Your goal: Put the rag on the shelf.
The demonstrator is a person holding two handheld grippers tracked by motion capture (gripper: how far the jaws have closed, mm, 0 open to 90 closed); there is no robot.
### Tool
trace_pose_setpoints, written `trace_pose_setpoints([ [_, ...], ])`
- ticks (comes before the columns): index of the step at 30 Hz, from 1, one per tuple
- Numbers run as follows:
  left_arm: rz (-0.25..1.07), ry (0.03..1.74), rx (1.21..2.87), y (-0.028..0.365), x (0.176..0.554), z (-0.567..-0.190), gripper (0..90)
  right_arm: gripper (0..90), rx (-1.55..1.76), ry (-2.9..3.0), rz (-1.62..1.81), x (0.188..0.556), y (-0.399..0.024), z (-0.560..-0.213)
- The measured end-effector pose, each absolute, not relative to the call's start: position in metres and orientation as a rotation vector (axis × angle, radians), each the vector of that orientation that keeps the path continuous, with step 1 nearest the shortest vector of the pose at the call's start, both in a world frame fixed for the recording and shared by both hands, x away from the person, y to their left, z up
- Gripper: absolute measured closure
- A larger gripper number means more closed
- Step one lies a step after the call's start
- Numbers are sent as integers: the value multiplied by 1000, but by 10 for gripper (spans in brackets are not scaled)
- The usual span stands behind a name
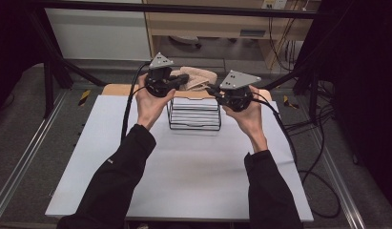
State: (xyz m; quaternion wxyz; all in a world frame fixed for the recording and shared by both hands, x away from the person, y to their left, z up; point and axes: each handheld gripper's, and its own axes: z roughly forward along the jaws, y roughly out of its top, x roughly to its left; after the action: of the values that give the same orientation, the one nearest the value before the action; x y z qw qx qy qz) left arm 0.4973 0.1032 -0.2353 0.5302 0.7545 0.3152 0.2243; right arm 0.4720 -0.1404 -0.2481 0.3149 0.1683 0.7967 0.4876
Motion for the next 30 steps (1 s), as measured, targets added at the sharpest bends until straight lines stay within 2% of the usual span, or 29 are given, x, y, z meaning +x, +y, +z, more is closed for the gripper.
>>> trace_pose_setpoints([
  [3, 555, 742, 1810, 103, 496, -235, 899, 752, 457, 2089, 1352, 468, -145, -244],
  [7, 572, 746, 1831, 103, 496, -238, 899, 730, 475, 2054, 1490, 463, -151, -236],
  [15, 580, 725, 1831, 108, 495, -243, 899, 895, 688, 2051, 1441, 483, -142, -242],
  [22, 602, 733, 1847, 121, 493, -252, 888, 900, 778, 2030, 1384, 494, -141, -259],
  [30, 606, 745, 1820, 122, 497, -259, 894, 900, 774, 2004, 1385, 494, -140, -261],
])
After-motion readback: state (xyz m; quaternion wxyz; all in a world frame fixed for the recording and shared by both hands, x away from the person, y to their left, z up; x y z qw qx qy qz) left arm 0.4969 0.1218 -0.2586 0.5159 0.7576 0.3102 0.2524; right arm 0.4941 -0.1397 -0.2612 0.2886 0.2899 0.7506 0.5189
